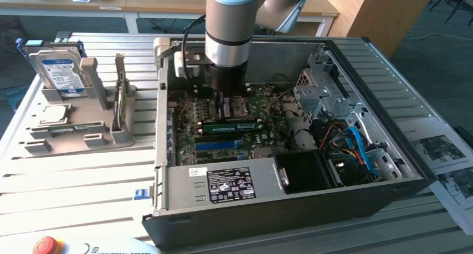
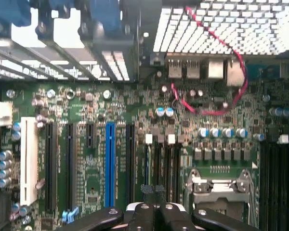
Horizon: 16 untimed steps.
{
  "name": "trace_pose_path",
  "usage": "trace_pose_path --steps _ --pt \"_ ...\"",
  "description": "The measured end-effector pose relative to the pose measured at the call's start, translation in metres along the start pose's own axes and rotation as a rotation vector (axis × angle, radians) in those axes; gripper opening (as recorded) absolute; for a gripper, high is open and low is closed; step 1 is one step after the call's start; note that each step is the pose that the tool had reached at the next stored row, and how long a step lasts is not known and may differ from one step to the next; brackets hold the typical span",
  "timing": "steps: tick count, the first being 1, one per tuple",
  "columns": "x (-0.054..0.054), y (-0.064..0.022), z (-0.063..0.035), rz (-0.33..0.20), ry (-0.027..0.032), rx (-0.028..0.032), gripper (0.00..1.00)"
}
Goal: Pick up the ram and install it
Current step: 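Press down the ram until it locks into place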
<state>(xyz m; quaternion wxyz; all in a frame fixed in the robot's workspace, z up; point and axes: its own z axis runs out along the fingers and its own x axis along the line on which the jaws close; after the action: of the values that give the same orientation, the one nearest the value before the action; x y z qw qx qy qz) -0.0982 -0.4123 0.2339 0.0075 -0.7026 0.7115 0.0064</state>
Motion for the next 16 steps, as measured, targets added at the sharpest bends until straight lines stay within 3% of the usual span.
trace_pose_path --steps 6,16 --pt "0.000 0.0131 0.0000 0.000 0.0000 0.0022 0.10" --pt "0.000 0.0137 0.0046 0.000 -0.0001 0.0040 0.10"
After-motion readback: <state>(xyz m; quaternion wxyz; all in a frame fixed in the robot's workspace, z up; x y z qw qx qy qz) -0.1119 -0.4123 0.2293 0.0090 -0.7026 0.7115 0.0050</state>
